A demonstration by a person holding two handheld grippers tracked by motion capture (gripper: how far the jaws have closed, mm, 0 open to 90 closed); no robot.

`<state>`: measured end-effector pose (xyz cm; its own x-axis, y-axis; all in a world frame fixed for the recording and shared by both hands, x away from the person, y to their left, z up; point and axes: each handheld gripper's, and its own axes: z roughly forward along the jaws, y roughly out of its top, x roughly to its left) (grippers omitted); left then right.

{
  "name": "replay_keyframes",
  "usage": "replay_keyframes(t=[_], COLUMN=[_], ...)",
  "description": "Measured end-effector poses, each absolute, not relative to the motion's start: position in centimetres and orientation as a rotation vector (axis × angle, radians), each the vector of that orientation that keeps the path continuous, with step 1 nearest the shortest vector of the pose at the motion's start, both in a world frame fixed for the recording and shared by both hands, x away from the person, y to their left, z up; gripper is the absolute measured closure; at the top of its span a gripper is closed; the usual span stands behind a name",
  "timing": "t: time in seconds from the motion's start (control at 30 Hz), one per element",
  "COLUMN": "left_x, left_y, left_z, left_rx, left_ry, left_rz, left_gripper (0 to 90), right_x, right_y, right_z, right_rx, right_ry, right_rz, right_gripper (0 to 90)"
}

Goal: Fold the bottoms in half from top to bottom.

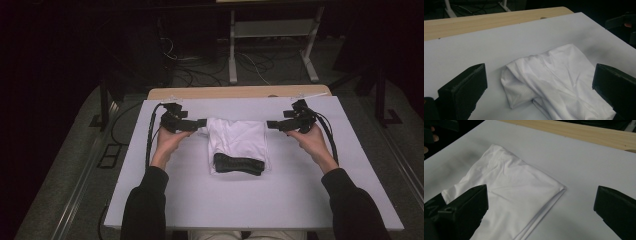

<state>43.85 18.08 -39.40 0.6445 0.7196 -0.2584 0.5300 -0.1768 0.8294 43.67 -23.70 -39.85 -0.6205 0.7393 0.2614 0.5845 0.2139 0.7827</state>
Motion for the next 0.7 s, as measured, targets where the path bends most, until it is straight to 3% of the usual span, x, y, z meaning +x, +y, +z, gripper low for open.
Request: replay_keyframes(t=[0.7], left_x=[40.2], left_y=[19.1], left_z=[-38.6], left_rx=[1.846], left_ry=[0.923], left_rz=[0.233], left_gripper=[0.0], right_x=[39.9], right_y=[-24.7], right_z=[-40.0], right_rx=[1.226], right_ry=[2.332], right_rz=[1.379], right_gripper=[0.0])
